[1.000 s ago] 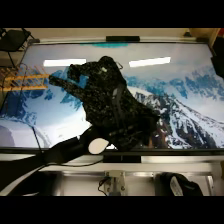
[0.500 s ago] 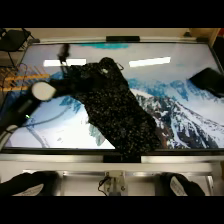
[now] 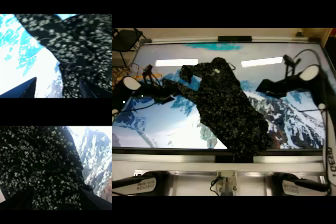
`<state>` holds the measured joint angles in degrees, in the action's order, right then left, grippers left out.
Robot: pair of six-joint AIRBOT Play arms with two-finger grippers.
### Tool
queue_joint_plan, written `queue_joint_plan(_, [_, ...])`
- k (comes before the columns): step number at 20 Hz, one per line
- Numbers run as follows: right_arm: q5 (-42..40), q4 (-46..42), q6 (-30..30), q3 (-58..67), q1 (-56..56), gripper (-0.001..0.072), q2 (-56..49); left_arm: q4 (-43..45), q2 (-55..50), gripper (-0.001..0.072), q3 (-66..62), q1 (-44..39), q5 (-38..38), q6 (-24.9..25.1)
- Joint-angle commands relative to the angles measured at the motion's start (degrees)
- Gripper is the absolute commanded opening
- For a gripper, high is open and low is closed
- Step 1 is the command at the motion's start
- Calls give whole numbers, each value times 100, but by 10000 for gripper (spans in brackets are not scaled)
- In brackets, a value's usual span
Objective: Fold the shirts.
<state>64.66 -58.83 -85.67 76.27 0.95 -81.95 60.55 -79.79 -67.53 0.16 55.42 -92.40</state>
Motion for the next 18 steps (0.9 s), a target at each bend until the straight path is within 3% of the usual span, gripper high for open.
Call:
queue_joint_plan(1, [-535, 9, -160, -2, 389, 688, -756, -11, -549, 615, 87, -44, -304, -57])
queue_joint_plan(7, [-494, 129, 0, -4, 463, 689, -1292, -1158, -1362, 615, 87, -437, -1499, -107])
queue_joint_plan(16, [-752, 675, 129, -2, 466, 689, -1904, -1222, -1683, 592, 87, -732, -2441, -330])
queue_joint_plan(17, [-807, 745, 127, -2, 487, 689, -1956, -1222, -1683, 494, 85, -730, -2531, -330])
queue_joint_plan(18, [-861, 789, 127, -2, 535, 688, -2011, -1228, -1683, 315, 85, -732, -2636, -332])
